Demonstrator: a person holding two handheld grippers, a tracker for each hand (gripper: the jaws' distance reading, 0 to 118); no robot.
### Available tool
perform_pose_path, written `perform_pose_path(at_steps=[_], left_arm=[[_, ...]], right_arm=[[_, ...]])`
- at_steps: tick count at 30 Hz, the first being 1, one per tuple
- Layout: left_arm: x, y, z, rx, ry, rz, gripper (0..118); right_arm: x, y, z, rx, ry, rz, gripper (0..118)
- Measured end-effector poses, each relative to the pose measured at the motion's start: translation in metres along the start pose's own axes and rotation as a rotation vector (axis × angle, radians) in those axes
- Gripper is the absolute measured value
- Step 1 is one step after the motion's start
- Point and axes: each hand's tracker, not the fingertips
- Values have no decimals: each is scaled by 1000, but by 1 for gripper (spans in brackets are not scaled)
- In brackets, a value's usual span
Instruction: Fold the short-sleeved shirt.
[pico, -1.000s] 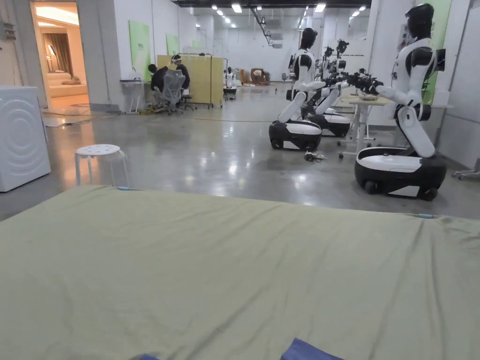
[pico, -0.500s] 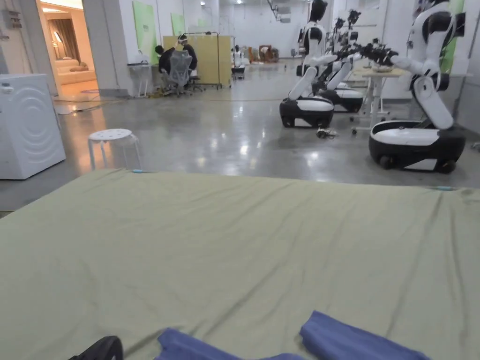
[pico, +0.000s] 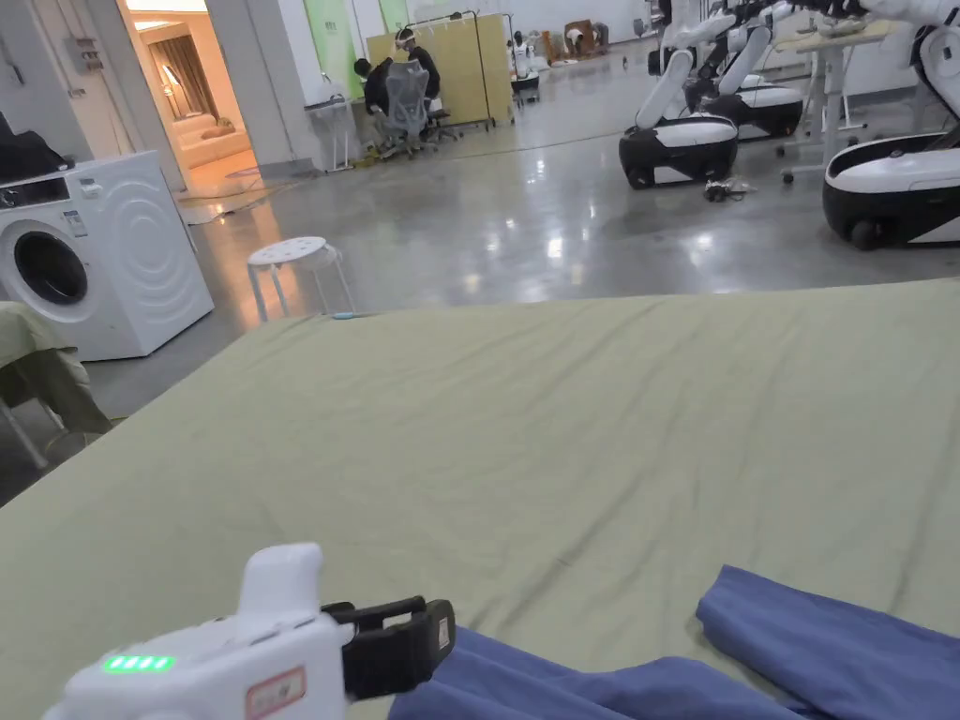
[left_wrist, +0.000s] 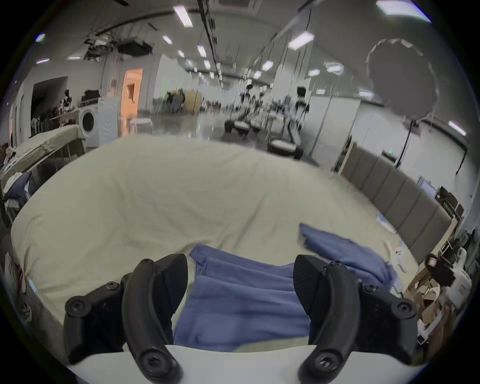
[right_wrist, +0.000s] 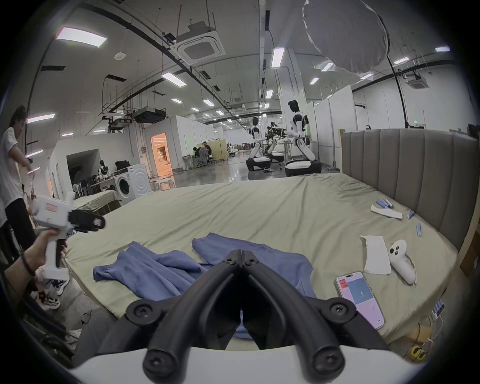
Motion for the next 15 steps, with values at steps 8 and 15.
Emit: perform_pose_path(at_steps=[8, 15], left_arm=[[-31, 28, -134, -304, 124, 36, 82], [-27, 14, -168, -311, 172, 5, 56]], right_arm=[[10, -6, -6, -47, -27, -22, 0], [14, -9, -7, -89, -54, -20, 0]])
